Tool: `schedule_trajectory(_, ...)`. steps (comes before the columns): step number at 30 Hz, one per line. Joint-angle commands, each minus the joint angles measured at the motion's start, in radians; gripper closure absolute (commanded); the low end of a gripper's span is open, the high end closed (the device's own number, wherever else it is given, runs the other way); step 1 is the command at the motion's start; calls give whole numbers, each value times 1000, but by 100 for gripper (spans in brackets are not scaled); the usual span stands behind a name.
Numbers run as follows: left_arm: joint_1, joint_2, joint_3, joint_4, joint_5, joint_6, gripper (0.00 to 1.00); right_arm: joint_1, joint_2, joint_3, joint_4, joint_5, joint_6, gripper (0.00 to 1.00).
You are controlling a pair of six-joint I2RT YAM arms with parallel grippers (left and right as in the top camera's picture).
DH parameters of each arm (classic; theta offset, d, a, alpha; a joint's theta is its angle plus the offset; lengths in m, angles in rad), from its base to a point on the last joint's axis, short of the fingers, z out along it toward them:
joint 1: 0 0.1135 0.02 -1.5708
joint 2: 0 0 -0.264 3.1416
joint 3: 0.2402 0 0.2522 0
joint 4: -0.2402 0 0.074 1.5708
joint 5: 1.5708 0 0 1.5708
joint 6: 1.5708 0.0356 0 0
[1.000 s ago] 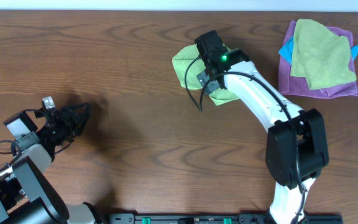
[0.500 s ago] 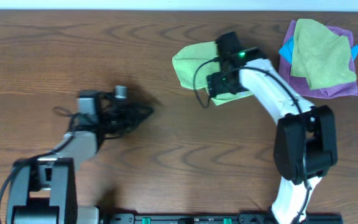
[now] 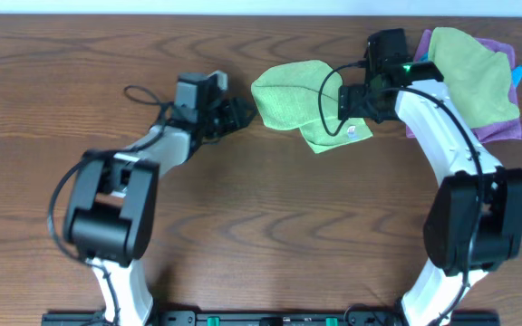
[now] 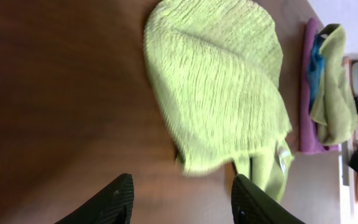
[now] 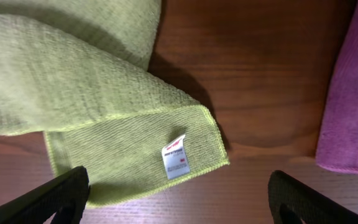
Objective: Fold the cloth
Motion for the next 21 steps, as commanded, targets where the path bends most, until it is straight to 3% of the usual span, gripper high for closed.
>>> schedule_trajectory(1,-29,85,113,-41,-5,42,47,1,-30,0,-2,-7,-28,8)
schedule_trajectory(10,-87,170,164,-104,-9,51,47,1,-31,0,13,-6,-27,8)
schedule_trajectory(21,-156,170,164,-69,-37,17,47,1,-31,0,25,-6,-27,7)
